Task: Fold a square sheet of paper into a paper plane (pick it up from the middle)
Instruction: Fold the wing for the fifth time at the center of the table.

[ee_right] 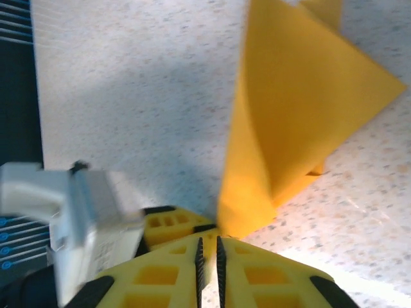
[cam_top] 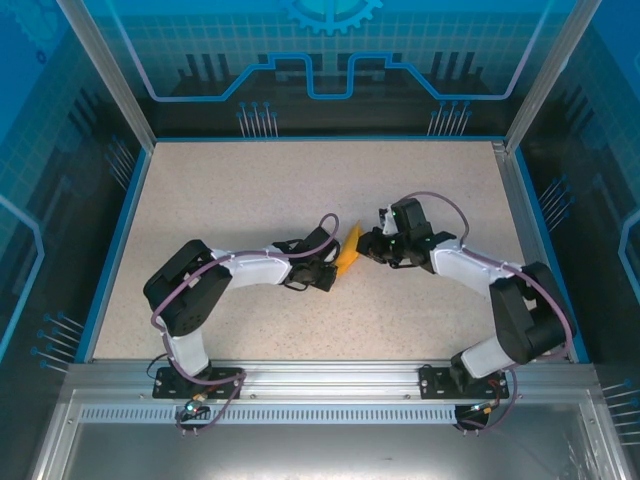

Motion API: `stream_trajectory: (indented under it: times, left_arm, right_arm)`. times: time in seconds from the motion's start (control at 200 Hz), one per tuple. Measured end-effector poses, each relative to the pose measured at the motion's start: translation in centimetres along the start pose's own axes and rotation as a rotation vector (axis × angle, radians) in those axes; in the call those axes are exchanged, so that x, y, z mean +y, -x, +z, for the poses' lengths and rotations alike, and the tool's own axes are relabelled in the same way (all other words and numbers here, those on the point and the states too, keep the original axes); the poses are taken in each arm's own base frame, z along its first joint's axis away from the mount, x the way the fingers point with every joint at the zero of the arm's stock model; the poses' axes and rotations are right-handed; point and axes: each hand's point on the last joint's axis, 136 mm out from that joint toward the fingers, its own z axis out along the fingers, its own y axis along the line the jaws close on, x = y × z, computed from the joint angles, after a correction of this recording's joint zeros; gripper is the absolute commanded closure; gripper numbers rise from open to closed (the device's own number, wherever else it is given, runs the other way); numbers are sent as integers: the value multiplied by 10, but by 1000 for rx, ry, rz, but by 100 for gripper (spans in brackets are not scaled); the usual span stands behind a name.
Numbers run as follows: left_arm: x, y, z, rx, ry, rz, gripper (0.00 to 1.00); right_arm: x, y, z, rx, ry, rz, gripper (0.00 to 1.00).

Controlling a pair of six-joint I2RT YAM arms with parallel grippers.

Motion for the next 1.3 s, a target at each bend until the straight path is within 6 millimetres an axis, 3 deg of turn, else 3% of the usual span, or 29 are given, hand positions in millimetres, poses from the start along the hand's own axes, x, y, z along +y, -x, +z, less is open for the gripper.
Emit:
stream_trajectory:
  times: [0.15,0.405,0.565,0.85,1.045,1.301]
  left_arm:
    - [0,-1,0,-5,-11,-3,85]
    - [-1,-1,-1,-30,-43,-15,85]
    - [-2,-1,-1,-39,-55,-20,85]
    - [-3,-2,-2,-40,-68,-23,84]
    - [-7,-3,-6,-28,-93,-44,77]
    - [-6,-19,-14,24,-103,-81,69]
  right_arm:
    - [9,-14,7,22,31,-5,91]
    - [-19,-19,53,69,9,76,94]
    - [-26,-17,69,67,16,89,95]
    - [-38,-18,83,77,-7,98,95]
    - [-36,-15,87,81,-5,90,96]
    - [-35,-15,89,90,-1,92,97]
